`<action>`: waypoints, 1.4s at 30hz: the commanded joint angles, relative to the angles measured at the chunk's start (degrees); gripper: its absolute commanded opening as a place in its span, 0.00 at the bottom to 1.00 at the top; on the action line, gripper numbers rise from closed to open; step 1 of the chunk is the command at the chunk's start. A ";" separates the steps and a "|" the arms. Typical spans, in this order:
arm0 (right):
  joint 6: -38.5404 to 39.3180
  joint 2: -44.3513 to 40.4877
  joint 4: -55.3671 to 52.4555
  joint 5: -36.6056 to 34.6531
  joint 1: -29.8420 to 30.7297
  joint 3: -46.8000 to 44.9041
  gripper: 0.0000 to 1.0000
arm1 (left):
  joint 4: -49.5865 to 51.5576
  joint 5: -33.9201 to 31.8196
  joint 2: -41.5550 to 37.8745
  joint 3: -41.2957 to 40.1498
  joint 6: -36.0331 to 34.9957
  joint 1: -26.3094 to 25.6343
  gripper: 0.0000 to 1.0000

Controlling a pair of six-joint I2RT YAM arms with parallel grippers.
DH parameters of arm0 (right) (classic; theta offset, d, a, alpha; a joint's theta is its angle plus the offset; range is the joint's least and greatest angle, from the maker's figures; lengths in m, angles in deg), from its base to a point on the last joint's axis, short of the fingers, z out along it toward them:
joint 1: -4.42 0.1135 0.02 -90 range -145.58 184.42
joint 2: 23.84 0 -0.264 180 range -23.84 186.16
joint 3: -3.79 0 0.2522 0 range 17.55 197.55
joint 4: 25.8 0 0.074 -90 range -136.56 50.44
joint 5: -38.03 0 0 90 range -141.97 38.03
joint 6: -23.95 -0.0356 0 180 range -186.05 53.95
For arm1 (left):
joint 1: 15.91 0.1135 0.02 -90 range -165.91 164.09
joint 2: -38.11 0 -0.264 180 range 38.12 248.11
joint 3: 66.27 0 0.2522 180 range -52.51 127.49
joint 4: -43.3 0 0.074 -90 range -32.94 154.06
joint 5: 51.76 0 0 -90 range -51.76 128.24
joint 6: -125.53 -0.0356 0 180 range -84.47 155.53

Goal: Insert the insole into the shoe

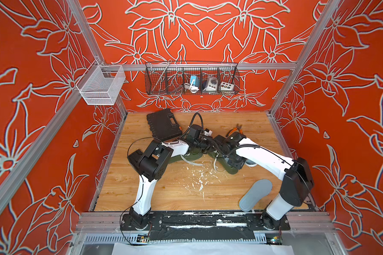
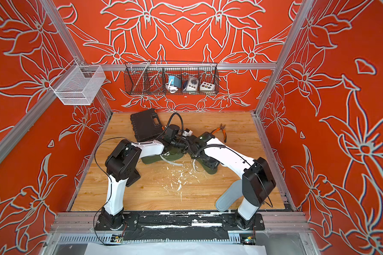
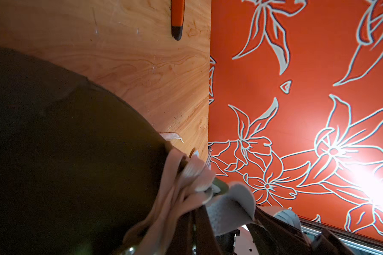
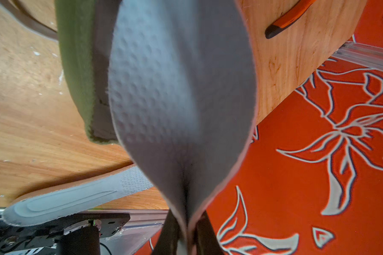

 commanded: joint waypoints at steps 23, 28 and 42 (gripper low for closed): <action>-12.47 4.08 6.74 13.98 1.09 1.27 0.00 | -12.62 2.67 -0.43 -4.75 6.10 0.14 0.00; -11.15 2.13 10.41 18.67 -0.60 -1.26 0.00 | -13.10 2.48 -0.87 -5.93 6.17 0.09 0.00; -8.05 -2.58 17.04 29.33 -6.85 -6.86 0.00 | -12.47 2.34 -1.75 -6.64 5.40 0.07 0.00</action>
